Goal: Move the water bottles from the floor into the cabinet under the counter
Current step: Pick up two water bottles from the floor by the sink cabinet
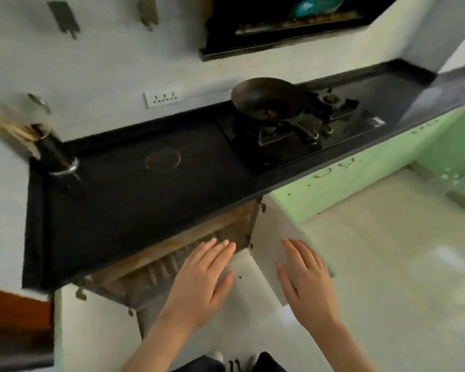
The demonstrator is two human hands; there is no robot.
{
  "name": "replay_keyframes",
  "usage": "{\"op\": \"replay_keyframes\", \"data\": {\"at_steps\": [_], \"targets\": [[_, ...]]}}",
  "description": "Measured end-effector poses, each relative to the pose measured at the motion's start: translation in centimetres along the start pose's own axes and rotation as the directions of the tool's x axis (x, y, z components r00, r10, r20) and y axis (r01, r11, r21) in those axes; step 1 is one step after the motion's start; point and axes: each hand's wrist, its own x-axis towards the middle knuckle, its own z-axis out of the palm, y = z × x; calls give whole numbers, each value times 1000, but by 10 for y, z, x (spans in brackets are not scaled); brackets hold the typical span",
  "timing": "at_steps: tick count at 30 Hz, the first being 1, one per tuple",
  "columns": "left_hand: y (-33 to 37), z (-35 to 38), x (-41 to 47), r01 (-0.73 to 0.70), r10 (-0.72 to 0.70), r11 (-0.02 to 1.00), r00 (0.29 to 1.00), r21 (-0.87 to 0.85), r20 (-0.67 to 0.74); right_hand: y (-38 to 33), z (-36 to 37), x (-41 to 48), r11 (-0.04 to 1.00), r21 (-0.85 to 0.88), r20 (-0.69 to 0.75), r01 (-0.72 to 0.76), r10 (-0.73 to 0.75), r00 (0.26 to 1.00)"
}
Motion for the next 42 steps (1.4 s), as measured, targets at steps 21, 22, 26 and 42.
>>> {"op": "replay_keyframes", "data": {"at_steps": [21, 22, 26, 42], "targets": [[188, 124, 129, -564, 633, 772, 722, -293, 280, 121, -82, -170, 677, 15, -410, -736, 675, 613], [202, 139, 136, -573, 644, 763, 709, -299, 286, 138, -85, -175, 662, 21, -406, -749, 690, 599], [266, 197, 158, -588, 671, 740, 676, -326, 304, 216, -107, -190, 621, 54, -362, -782, 742, 564], [470, 322, 355, -549, 635, 770, 709, -325, 307, 495, -244, -123, 647, 57, -397, -760, 713, 577]]}}
